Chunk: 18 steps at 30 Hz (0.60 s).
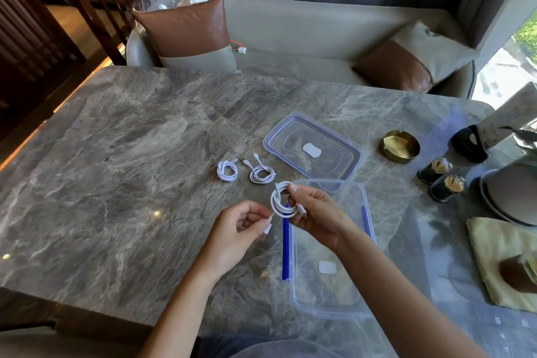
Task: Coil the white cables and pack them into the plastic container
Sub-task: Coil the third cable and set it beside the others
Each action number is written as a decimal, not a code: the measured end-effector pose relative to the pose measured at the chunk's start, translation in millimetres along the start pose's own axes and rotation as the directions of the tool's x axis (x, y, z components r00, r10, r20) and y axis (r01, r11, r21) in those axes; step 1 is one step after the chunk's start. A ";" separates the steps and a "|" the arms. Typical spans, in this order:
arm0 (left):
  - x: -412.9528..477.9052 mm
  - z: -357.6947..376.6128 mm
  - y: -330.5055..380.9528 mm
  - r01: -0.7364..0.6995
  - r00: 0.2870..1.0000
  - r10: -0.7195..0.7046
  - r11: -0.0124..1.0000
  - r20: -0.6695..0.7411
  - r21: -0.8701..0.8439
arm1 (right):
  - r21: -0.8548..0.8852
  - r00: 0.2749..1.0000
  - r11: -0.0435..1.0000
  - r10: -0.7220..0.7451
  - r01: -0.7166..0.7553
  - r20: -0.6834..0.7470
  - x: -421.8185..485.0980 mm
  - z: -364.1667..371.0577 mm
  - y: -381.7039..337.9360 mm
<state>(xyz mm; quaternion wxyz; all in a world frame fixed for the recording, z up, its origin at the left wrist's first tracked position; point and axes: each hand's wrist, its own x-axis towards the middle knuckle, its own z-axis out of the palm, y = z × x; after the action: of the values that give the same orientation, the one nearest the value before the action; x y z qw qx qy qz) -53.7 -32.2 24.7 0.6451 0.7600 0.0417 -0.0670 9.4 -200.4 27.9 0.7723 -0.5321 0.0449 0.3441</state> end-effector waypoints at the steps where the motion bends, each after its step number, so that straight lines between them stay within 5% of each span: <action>1: -0.4 -2.1 -3.0 0.016 1.000 -0.016 1.000 0.001 -0.004 | -0.022 1.000 1.000 -0.002 0.002 -0.016 2.9 1.2 1.1; 10: 12.8 -20.6 -28.0 0.224 0.973 -0.231 0.959 -0.024 -0.176 | -0.261 0.998 0.964 0.026 -0.041 -0.063 36.7 21.5 12.7; 18: 50.1 -24.7 -90.9 0.296 0.922 -0.255 0.950 -0.290 0.105 | -0.558 0.976 0.803 0.205 -0.211 -0.073 79.5 35.9 26.9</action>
<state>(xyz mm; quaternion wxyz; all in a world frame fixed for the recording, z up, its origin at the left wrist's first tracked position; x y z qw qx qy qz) -16.7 6.0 -67.8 0.5595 0.7939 0.2317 -0.0546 43.5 -125.9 -12.6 0.5387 -0.7291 0.0030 0.4222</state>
